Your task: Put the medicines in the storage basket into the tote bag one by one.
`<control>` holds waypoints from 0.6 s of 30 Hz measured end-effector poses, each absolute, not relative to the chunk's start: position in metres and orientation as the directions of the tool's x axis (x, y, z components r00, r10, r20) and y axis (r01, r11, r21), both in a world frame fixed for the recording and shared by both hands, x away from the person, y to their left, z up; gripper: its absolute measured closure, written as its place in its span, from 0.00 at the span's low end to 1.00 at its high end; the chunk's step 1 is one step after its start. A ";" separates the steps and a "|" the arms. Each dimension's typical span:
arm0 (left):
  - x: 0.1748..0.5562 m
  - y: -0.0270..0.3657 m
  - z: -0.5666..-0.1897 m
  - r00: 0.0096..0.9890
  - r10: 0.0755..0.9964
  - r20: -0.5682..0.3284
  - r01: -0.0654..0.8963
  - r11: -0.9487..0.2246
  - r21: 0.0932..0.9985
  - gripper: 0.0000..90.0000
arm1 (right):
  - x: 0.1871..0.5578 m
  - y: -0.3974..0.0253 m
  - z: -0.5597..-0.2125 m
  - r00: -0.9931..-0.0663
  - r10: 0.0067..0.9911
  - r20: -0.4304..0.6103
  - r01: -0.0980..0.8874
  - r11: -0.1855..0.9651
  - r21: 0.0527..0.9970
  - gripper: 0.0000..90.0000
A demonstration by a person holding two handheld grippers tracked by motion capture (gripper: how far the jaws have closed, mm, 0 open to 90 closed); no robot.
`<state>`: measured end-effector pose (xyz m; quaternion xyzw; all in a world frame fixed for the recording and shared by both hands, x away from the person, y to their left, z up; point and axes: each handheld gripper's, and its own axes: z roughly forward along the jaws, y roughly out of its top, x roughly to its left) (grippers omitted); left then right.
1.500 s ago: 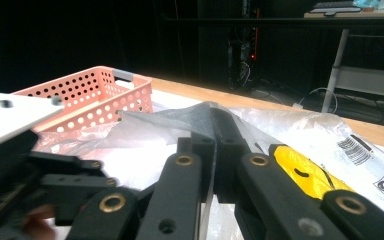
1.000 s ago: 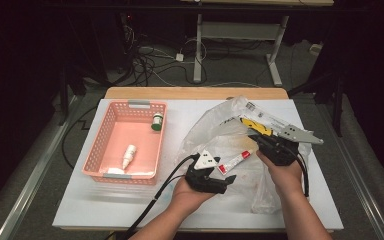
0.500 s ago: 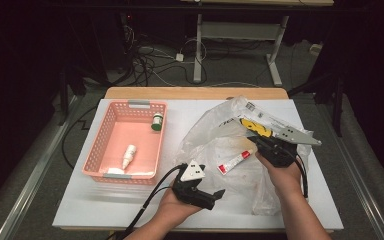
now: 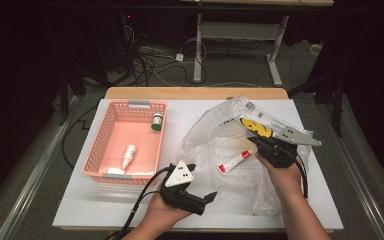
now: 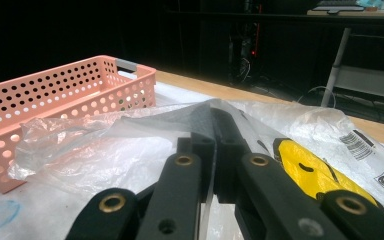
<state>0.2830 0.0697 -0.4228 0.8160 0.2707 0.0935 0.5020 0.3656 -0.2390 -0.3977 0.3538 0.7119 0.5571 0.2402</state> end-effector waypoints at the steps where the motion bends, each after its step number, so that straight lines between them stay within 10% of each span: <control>1: 0.283 0.073 -0.421 0.834 0.538 -0.119 0.349 -0.349 0.869 0.00 | 0.365 -0.239 -0.398 -0.635 0.771 0.053 0.236 0.129 0.963 1.00; 18: 0.290 0.141 -0.407 0.726 0.684 -0.066 0.379 -0.318 0.869 0.00 | 0.364 -0.239 -0.397 -0.636 0.770 0.053 0.234 0.127 0.964 1.00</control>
